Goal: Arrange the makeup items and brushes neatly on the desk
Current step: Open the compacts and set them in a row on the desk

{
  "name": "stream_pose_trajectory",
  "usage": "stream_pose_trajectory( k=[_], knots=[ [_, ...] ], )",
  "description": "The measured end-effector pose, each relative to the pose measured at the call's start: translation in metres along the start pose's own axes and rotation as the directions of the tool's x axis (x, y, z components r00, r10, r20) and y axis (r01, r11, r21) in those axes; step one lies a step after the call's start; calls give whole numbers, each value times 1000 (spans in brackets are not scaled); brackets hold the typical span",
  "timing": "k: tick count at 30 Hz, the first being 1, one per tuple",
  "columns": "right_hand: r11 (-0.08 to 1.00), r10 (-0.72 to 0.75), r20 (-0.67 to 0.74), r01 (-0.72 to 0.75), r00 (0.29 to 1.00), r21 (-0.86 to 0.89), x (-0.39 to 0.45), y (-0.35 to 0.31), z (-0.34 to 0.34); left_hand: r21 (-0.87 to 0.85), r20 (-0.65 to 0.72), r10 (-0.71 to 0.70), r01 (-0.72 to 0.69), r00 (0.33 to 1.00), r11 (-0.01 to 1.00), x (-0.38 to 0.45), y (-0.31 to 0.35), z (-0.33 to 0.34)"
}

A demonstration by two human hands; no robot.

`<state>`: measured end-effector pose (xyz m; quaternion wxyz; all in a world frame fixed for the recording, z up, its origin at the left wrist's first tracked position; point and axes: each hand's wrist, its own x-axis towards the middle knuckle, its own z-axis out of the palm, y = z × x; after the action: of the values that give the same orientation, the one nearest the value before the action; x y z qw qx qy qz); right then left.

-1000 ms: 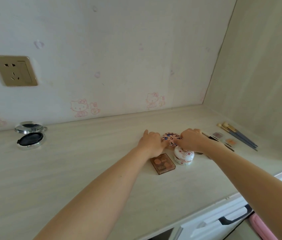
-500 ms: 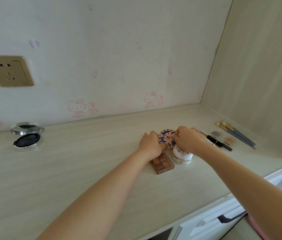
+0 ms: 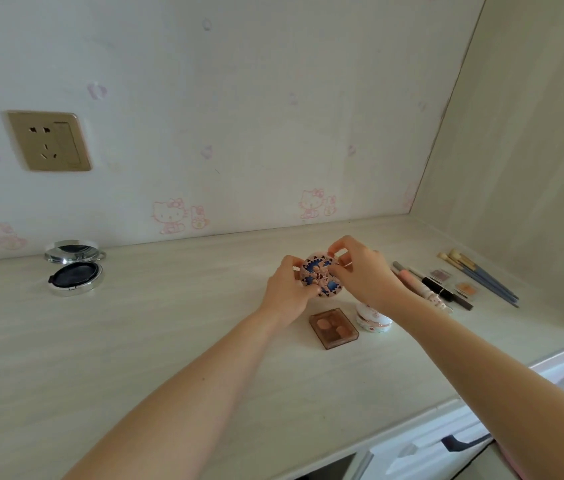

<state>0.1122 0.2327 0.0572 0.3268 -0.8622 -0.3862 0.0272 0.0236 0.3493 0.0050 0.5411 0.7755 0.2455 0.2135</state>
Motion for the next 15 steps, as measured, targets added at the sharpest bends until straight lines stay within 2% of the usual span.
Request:
stream_pose_trajectory(
  k=[7,10,15],
  knots=[
    [993,-62,-32,65,998,101,-11,-32,14,-74,-8,66,-66,998,995,-29,3,-58],
    [984,-96,-5,95,995,148,-18,-49,24,-150,-17,44,-46,999,988,-46,3,-85],
    [914,-70,81,31,994,405,-27,-76,45,-261,-25,-36,29,999,965,-73,1,-128]
  ],
)
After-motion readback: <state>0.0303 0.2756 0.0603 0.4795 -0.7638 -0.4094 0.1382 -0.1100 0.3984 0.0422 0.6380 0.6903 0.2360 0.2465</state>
